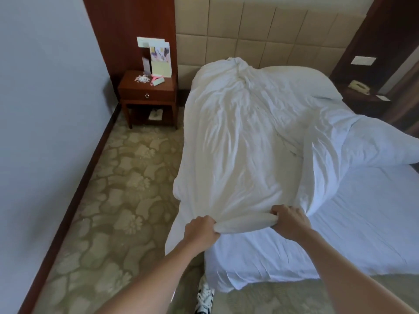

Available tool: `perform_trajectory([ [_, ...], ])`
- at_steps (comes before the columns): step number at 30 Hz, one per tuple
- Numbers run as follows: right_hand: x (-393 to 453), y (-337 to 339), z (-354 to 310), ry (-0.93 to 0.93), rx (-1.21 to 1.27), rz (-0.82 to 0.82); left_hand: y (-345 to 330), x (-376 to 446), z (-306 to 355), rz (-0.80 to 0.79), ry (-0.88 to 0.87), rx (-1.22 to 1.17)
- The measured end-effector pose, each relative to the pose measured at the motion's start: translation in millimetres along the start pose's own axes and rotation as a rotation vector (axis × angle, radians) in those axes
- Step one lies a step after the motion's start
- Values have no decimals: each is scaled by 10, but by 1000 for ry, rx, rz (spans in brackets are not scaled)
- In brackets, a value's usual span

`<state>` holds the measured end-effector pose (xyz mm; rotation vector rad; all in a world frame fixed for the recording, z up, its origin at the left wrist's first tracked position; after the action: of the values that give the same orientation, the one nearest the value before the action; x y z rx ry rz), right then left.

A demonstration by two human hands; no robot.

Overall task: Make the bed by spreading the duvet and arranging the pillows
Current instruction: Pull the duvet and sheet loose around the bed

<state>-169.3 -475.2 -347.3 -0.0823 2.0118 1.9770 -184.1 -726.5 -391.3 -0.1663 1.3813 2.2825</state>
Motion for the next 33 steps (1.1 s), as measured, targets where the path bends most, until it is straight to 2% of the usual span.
perform_trajectory([
  [6, -459, -76, 43, 16, -37, -60, -188, -483, 18, -16, -33, 35],
  [12, -831, -61, -24, 15, -3, -110, -267, -707, 119, 56, -54, 55],
  [14, -946, -90, -130, 45, 88, -174, -315, -796, 115, 15, -23, 31],
  [17, -1175, -176, -294, 81, 208, -244, -408, -965, 76, -130, 56, 8],
  [19, -1350, -201, -315, 89, 249, -236, -453, -1082, 109, -154, 73, 7],
  [22, -1599, -208, -289, 100, 285, -185, -455, -1276, 285, -99, 68, -6],
  [27, -2152, -326, -16, 44, 290, -255, -655, -1625, 731, -203, 3, 44],
  [33, -2246, -20, 494, -35, 385, -138, -609, -1506, 1348, -215, -73, 56],
])
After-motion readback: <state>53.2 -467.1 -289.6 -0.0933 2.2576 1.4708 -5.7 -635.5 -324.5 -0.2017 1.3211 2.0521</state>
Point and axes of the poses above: each hand's wrist, its own x-axis towards the middle knuckle, its own y-axis out of the back of the hand, z = x × y, the point moved 2 cm from there along x, towards the middle knuckle, and after that the axes turned 1 degree about -x, right-handed, at the moved point
